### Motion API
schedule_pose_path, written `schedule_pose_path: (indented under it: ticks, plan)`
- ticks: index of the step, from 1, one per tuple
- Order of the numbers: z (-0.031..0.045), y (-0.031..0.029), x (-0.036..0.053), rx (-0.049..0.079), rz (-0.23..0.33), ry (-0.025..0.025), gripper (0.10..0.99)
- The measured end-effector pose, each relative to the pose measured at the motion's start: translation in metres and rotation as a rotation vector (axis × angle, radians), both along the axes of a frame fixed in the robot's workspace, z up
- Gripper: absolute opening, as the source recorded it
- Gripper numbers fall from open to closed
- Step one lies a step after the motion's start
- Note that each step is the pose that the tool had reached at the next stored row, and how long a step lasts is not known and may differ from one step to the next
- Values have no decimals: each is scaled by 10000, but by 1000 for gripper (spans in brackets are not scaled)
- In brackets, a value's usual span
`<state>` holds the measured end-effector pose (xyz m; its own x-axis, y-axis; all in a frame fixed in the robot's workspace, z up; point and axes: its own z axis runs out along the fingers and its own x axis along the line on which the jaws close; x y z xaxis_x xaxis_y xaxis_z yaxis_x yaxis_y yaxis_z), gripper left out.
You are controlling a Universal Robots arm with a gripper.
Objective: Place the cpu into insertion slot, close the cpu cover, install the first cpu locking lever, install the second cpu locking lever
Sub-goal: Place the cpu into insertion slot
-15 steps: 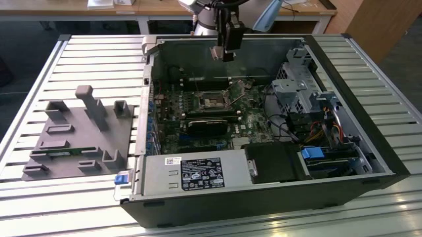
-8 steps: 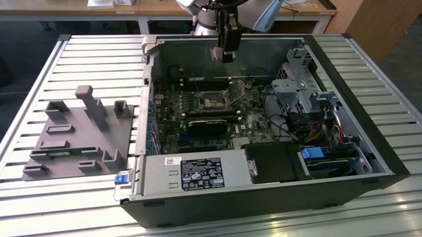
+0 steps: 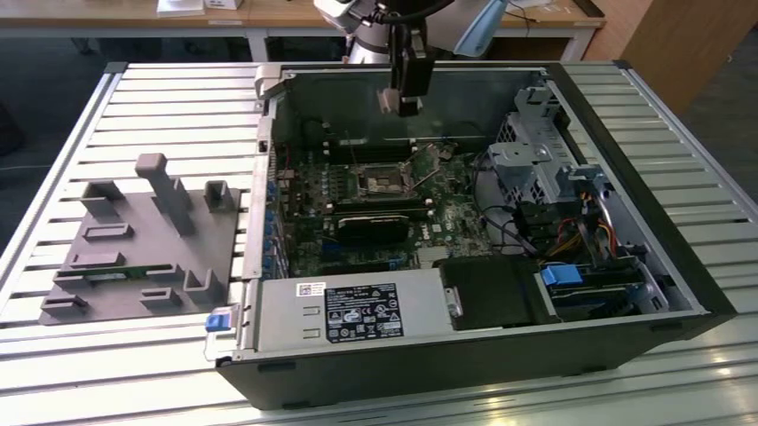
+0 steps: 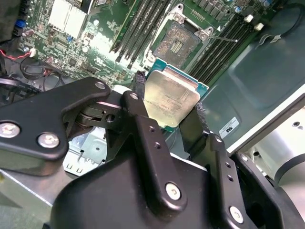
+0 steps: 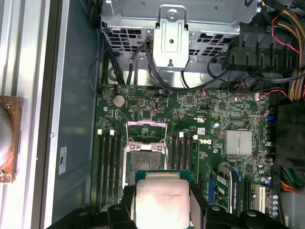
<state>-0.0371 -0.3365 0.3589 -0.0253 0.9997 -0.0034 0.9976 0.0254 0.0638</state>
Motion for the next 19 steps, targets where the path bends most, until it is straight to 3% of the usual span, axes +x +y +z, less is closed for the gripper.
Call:
schedule_pose_path:
  ticks: [19]
  plan:
    - [-104, 0, 0, -1, 0, -2, 541]
